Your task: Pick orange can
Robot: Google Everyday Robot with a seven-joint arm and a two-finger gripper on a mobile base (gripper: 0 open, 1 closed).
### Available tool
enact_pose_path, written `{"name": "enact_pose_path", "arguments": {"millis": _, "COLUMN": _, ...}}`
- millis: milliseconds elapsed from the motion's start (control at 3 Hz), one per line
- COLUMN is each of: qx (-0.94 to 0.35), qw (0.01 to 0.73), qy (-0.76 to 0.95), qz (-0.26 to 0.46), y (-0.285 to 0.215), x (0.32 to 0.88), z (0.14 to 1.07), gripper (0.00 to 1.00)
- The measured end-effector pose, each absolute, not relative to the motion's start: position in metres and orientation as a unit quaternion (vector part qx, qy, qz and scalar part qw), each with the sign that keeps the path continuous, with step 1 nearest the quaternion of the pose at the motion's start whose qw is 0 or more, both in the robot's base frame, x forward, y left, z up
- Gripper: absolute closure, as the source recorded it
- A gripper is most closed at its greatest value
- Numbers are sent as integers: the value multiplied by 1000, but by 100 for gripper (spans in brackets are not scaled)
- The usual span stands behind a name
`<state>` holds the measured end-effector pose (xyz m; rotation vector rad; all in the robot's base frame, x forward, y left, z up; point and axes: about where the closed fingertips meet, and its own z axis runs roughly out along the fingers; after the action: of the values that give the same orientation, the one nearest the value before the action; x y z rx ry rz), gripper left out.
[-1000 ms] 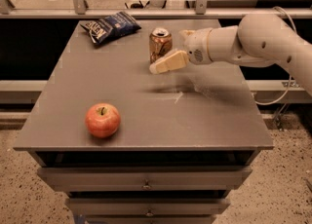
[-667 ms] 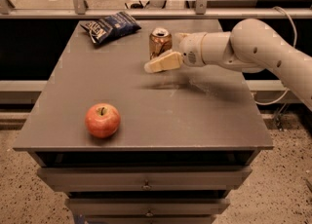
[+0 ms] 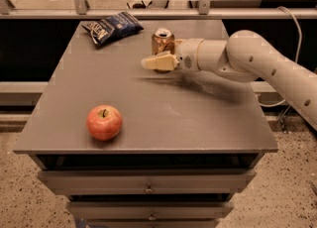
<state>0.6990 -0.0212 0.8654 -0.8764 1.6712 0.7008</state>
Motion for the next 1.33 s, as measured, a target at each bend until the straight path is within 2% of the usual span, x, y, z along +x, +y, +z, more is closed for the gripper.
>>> {"name": "enact_pose_path", "arguments": {"millis": 333, "qx": -360, "qw": 544, "qy": 700, "qz": 291, "y": -30, "x": 698, "z": 869, "gripper": 57}}
{"name": "enact_pose_path", "arguments": {"millis": 1000, "qx": -364, "qw": 560, "qy": 685, "qz": 292, "y": -36, "x": 694, "z": 892, "gripper": 100}}
{"name": "enact_pose_path", "arguments": {"millis": 1333, "qx": -375, "qw": 577, "qy": 661, "qz": 300, "y": -38, "x": 692, "z": 920, "gripper": 100}}
